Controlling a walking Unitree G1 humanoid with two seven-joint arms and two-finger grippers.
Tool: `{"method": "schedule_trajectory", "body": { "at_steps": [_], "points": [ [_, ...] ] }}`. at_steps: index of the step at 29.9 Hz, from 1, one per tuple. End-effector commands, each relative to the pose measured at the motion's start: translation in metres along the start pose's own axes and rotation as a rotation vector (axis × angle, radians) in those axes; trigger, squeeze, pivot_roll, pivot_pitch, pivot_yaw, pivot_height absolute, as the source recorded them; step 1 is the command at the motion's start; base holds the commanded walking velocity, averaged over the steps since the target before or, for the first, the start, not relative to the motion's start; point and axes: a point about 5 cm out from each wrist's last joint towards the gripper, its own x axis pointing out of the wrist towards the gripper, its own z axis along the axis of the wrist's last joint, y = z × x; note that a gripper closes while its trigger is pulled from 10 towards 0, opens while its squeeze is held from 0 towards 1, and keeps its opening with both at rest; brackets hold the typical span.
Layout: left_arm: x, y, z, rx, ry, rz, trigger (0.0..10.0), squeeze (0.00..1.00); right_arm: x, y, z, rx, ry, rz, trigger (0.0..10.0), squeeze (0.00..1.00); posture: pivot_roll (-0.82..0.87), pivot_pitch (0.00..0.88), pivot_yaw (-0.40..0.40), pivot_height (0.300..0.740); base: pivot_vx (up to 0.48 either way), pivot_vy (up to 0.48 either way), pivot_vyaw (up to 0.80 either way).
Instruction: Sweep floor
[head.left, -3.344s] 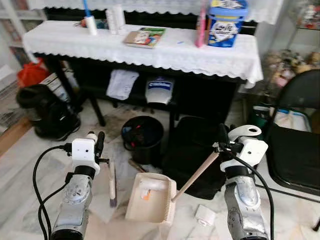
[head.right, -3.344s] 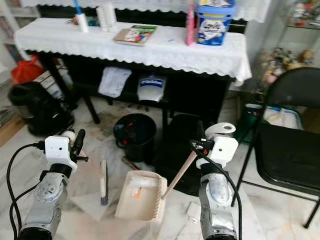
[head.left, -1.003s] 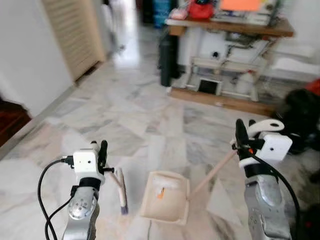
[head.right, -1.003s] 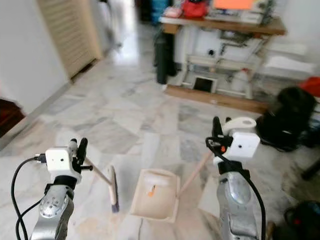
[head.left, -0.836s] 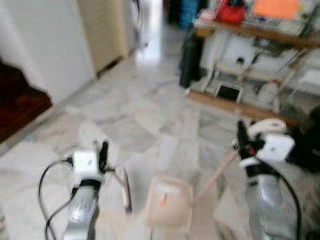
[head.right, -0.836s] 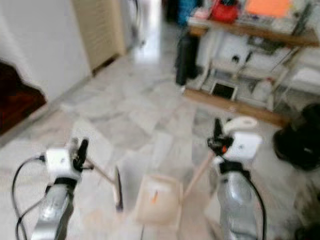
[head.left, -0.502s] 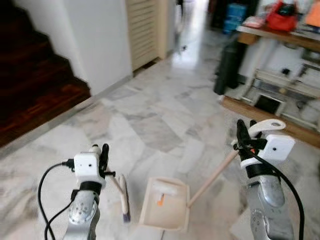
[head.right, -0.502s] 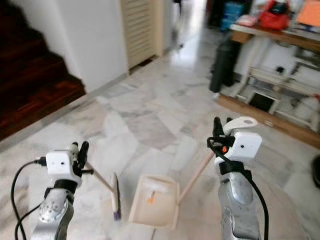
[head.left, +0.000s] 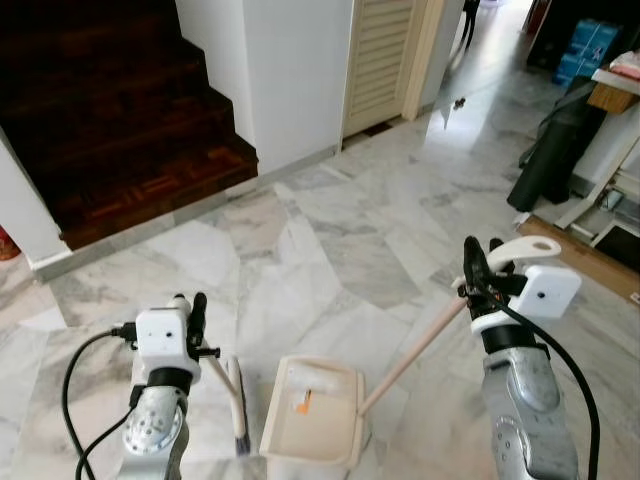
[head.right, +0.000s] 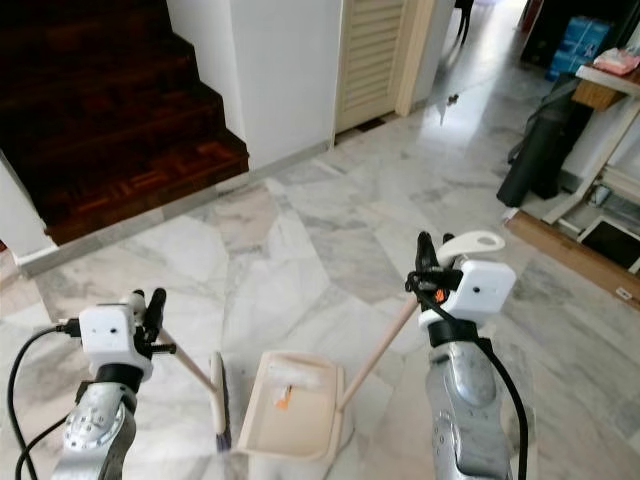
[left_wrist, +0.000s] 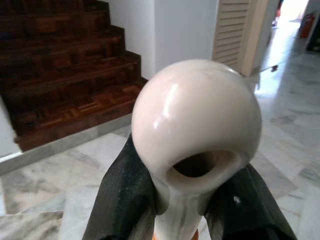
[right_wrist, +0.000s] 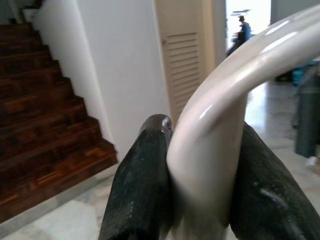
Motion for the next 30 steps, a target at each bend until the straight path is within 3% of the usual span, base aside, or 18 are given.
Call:
{"method": "schedule_trajectory", "body": {
  "at_steps": [1, 14, 30],
  "points": [
    [0.0043, 0.0029, 0.0136, 0.015, -0.058, -0.003, 10.0, 0.0, 0.0047, 0.0047, 0.0095, 0.025, -0.046, 0.009, 10.0, 0.0, 0.0, 0.0, -0.03, 0.74, 0.0, 0.48, 0.0],
    [0.0049, 0.0035, 0.0148, 0.02, -0.06, -0.019, 10.0, 0.0, 0.005, 0.0133, 0.0072, 0.011, -0.05, 0.031, 10.0, 0.0, 0.0, 0.0, -0.013, 0.74, 0.0, 0.48, 0.0],
    [0.0074, 0.0044, 0.0167, 0.033, -0.059, -0.026, 10.0, 0.0, 0.007, 0.0136, 0.0065, 0.02, -0.052, 0.018, 10.0, 0.0, 0.02, 0.0, -0.009, 0.74, 0.0, 0.48, 0.66]
  ]
}}
